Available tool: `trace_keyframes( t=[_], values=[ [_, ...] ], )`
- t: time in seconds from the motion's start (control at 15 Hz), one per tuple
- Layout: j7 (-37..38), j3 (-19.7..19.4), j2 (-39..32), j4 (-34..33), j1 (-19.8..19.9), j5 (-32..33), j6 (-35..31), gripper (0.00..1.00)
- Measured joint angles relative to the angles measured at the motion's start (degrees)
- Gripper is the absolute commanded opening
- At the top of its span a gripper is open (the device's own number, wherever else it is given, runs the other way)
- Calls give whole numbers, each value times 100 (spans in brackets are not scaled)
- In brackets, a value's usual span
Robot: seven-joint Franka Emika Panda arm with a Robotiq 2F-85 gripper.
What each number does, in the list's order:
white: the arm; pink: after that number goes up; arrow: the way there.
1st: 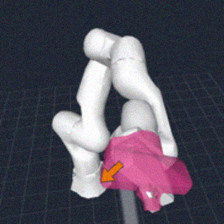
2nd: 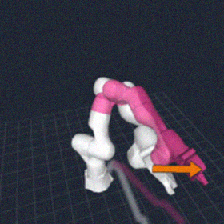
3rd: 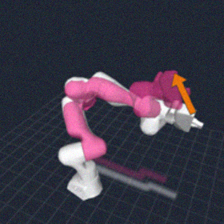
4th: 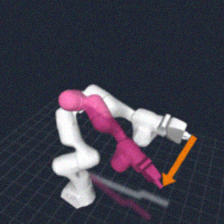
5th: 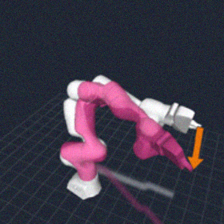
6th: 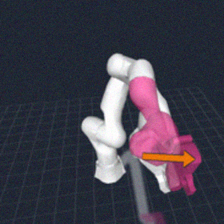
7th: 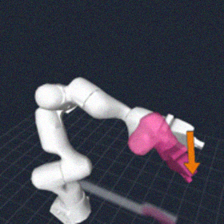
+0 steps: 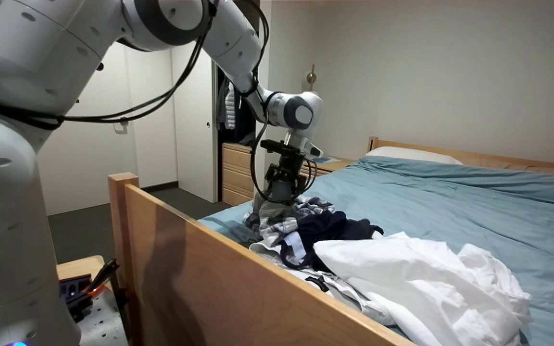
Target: Put the checked shirt on the pile of clothes on the right
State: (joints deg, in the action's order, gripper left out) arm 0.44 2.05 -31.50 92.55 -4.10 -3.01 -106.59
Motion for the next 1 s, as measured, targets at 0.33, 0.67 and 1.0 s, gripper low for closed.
trace_keyframes(
  t=[0.33, 0.67, 1.0],
  values=[
    [-53, 10, -923, -678, -225, 593, 10, 100],
    [-288, 33, -1675, -1449, -436, 799, -232, 74],
    [-700, 156, -1777, -1727, -419, 780, -318, 42]
  ],
)
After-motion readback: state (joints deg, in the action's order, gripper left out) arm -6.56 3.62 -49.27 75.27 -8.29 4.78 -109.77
